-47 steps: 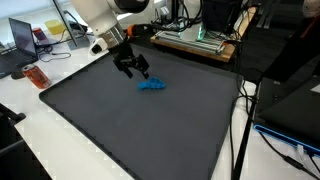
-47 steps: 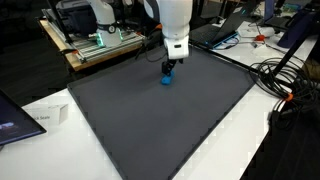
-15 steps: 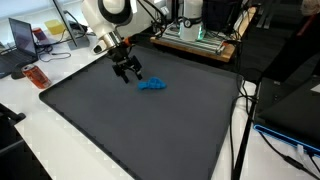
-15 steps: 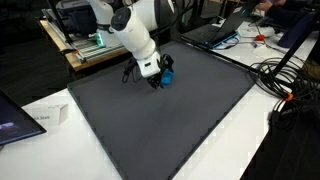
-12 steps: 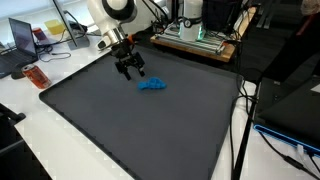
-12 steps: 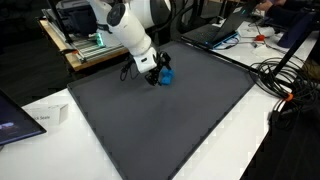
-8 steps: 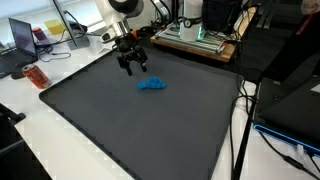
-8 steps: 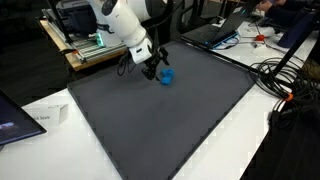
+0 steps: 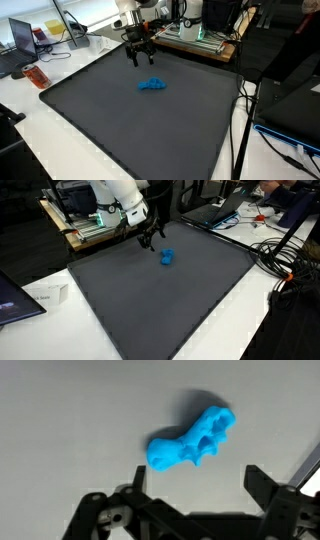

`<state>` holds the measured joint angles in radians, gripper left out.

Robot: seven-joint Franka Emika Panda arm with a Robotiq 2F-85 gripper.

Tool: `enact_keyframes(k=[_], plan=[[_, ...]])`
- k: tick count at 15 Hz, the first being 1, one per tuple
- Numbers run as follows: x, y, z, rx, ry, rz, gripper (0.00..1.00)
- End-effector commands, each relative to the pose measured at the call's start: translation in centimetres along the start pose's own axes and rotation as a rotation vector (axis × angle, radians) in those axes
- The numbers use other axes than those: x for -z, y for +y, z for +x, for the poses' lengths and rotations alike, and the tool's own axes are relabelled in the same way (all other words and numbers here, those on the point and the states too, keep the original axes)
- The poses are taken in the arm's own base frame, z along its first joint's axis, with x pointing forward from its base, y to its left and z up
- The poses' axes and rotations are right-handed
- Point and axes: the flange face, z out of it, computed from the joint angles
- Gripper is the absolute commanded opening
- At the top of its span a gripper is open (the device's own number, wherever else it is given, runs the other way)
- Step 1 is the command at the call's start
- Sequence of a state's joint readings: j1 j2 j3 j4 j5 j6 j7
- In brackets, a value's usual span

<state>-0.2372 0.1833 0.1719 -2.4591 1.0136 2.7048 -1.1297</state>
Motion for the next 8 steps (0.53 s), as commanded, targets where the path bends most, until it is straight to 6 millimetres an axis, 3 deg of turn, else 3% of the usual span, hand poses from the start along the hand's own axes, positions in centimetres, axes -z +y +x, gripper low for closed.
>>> enact_keyframes(k=[1,8], plan=[[1.0,-2.7,-1.2,-0.017,0.015,-0.090,1.00],[-0.8,-6.5,-2.6,-0.094,0.008,-0.243,1.00]])
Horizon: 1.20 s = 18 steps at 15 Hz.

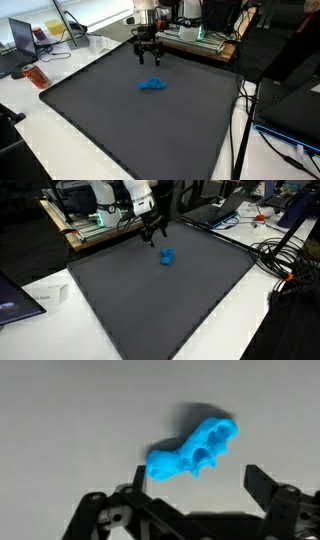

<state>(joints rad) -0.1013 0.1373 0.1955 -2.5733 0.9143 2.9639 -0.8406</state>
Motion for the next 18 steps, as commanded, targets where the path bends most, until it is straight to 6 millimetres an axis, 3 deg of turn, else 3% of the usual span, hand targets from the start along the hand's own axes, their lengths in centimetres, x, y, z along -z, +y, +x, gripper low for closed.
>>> enact_keyframes(k=[1,5,9,13,18], plan=[[0.0,-1.8,-1.5,-0.049,-0.008,-0.079,1.00],[-0.6,-3.3,-2.8,-0.089,-0.019,-0.126,1.00],[-0.8,-3.3,-3.0,-0.139,-0.043,-0.175,1.00],[-0.3,-4.5,0.3,-0.163,-0.101,-0.249,1.00],[2.7,-11.5,4.4,-0.137,-0.195,-0.299,1.00]])
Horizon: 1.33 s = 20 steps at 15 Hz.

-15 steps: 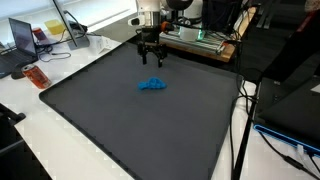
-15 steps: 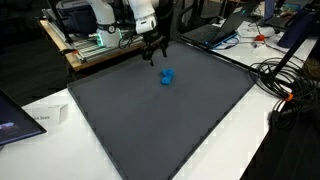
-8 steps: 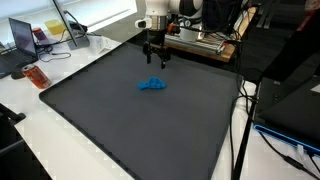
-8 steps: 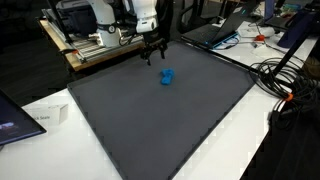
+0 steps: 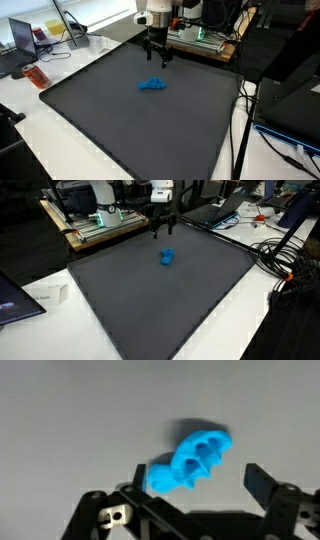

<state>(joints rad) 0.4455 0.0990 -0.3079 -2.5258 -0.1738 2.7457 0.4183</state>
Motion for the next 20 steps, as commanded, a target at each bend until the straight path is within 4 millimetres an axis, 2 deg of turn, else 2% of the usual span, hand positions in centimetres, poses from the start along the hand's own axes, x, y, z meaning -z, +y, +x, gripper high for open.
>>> enact_keyframes(k=[1,5,9,11,13,14,15,19,20], plan=[[4.4,-3.9,1.1,0.013,-0.067,-0.018,1.00],[6.8,-7.4,2.0,0.036,-0.130,-0.043,1.00],[8.1,-8.4,3.5,0.016,-0.159,-0.070,1.00],[8.4,-8.4,4.4,0.005,-0.183,-0.080,1.00],[8.2,-7.7,5.4,-0.009,-0.214,-0.067,1.00],[7.9,-6.9,5.9,0.030,-0.175,-0.039,1.00],[8.5,-7.5,4.7,0.016,-0.175,-0.075,1.00],[7.7,-6.7,5.6,0.025,-0.175,-0.065,1.00],[6.7,-5.6,5.9,-0.027,-0.188,-0.086,1.00]])
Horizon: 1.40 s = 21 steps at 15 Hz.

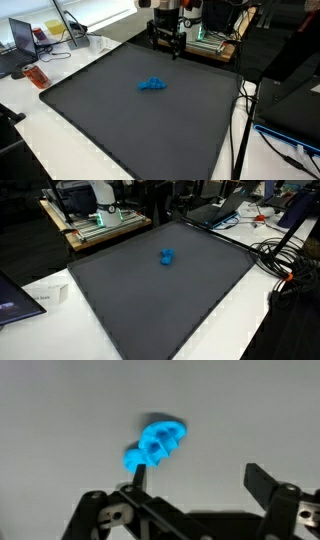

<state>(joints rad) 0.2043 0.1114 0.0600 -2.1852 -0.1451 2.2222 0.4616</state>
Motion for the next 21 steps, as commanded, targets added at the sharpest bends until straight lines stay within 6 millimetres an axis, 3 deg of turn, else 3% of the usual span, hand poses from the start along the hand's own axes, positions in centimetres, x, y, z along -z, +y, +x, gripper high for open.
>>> enact_keyframes(k=[1,8,14,21], plan=[[-2.0,1.6,0.7,-0.079,-0.030,0.014,1.00],[-7.9,5.2,2.0,-0.283,-0.089,0.109,1.00],[-11.4,5.1,2.1,-0.426,-0.120,0.148,1.00],[-13.9,5.4,2.3,-0.575,-0.140,0.128,1.00]])
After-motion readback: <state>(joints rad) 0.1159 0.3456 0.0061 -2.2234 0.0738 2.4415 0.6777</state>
